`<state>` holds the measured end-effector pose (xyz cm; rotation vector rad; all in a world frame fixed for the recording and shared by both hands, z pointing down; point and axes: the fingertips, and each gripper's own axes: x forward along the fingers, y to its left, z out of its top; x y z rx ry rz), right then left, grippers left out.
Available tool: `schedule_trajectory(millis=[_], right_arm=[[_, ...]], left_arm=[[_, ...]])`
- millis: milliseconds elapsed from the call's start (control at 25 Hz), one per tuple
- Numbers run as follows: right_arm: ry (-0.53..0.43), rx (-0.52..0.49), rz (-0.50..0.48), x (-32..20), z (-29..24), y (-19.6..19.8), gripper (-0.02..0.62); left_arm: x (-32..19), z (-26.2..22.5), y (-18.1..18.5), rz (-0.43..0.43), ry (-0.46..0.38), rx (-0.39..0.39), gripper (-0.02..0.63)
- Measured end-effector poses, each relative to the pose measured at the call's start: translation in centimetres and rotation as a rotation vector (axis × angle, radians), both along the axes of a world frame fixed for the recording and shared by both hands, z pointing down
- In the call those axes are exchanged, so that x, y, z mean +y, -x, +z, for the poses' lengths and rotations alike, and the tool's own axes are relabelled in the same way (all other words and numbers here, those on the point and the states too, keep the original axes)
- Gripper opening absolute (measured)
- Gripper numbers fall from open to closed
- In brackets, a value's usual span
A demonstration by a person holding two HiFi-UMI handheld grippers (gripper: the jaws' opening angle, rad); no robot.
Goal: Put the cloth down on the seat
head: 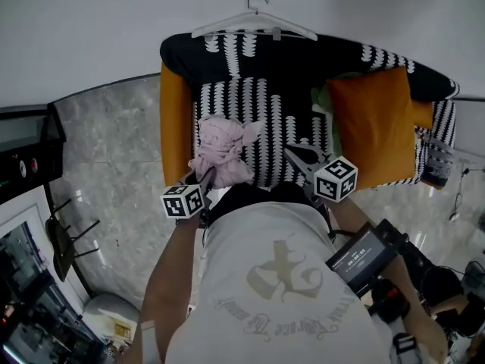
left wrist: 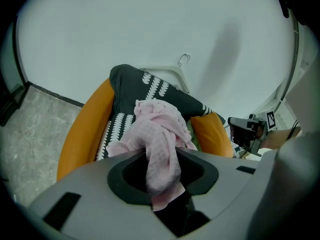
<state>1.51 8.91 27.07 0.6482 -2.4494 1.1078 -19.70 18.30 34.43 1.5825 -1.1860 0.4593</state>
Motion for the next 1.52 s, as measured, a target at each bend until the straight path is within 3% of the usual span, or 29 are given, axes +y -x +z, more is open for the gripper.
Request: schedule_trajectory(millis=[320, 920, 1200, 1520], right_arm=[[0.059, 0.019, 0.004, -1.1, 3.0, -0.1, 0.015], [0.142, 0.048, -0.046, -1.7, 9.4, -2.3, 0.015], [0.176, 0.058, -0.050, -1.8, 12.2, -1.5, 0.015], [0.194, 0.067, -0.022, -1.5, 15.3, -2.8, 0.015]], left_arm=[[-0.5, 3.1, -0.8, 0.075, 0.070, -0.009, 0.141], [-2.2, 10.5, -4.3, 0.138, 0.159, -0.026, 0.141], [-3.2, 12.0, -4.1, 0.097, 0.167, 0.009, 0.141], [-4.4, 12.8, -6.8, 0.081, 0.140, 0.059, 0.143]])
